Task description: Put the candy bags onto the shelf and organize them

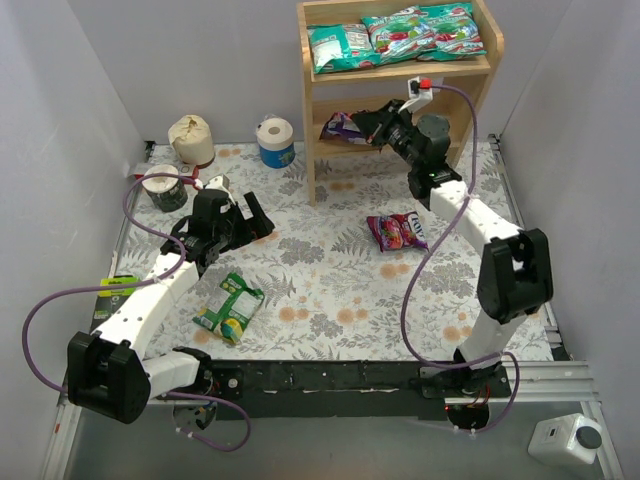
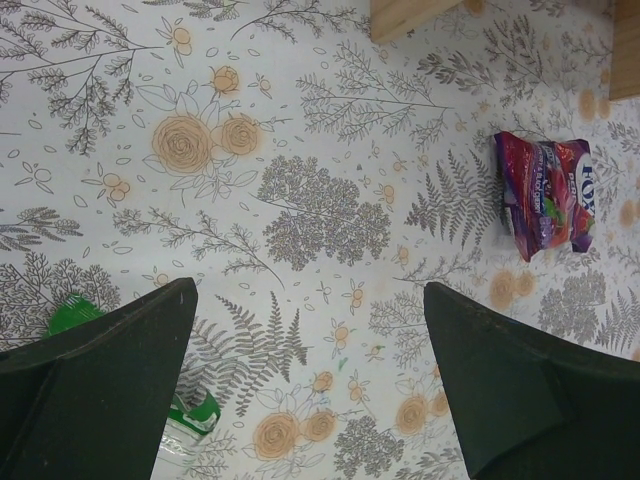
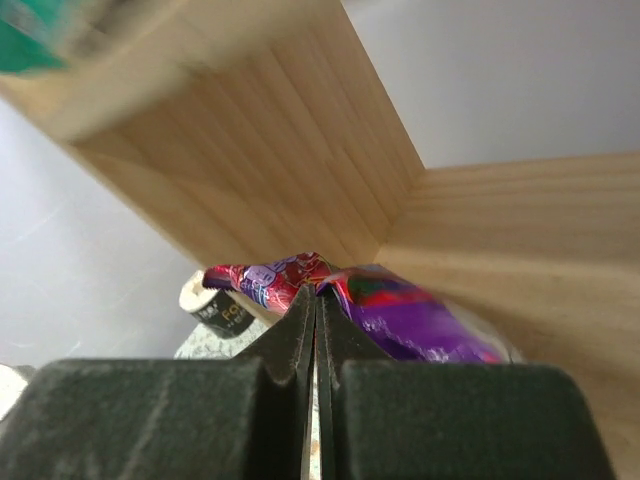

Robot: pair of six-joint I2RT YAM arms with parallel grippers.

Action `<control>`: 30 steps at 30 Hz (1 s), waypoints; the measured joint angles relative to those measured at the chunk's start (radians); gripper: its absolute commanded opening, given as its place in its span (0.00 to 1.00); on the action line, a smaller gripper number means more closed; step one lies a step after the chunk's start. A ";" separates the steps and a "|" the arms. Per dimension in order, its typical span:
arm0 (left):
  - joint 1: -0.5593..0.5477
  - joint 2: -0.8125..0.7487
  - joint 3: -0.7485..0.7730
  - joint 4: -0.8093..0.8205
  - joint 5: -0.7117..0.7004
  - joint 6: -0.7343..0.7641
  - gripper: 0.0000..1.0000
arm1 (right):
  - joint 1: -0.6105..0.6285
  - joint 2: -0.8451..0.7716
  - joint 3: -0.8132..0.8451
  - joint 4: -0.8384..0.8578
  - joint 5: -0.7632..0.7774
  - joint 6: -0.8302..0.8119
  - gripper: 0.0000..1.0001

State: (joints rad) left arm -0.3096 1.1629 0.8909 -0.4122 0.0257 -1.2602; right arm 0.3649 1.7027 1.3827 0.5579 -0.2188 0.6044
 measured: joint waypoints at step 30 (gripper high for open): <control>0.008 -0.002 0.000 -0.003 0.000 0.008 0.98 | 0.068 0.163 -0.050 0.013 0.055 0.074 0.01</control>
State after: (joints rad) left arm -0.3019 1.1610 0.8909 -0.4149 0.0254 -1.2526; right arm 0.4332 1.8660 1.3331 0.5709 -0.1635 0.6781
